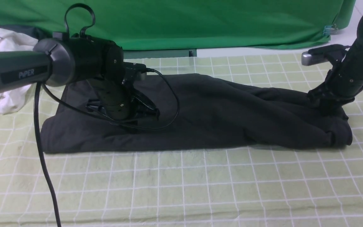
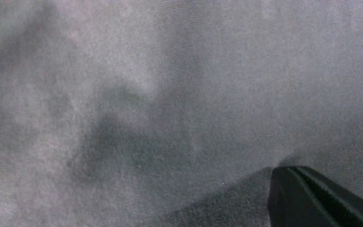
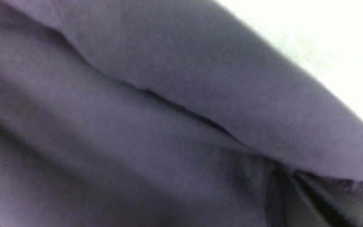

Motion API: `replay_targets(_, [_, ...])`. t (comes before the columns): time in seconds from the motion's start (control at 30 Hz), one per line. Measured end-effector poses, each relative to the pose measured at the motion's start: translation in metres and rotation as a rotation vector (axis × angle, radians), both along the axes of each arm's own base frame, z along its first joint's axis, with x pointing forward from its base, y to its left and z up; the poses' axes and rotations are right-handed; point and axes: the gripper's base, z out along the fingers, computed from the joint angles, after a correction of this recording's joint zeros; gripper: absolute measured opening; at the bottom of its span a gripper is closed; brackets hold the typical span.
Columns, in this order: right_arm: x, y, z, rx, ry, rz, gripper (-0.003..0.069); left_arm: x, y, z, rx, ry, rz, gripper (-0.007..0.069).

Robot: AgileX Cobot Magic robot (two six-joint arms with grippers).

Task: Fold a long-sleeved shirt over a green coffee tablecloth.
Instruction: 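Pull the folded dark garment lengthwise by its ends to straighten it flat on the table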

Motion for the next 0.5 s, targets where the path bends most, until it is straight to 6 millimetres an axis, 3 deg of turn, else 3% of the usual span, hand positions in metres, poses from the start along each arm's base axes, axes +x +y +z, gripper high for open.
replay_targets(0.33, [0.001,0.0,0.038,-0.004,-0.011,0.013,-0.0001,0.0,0.0,0.0,-0.001,-0.002,0.0,0.0011])
replay_targets(0.5, [0.0,-0.011,0.055,-0.02,-0.081,-0.014,-0.0001,0.0,0.0,0.0,0.0,-0.001,0.0,0.0011])
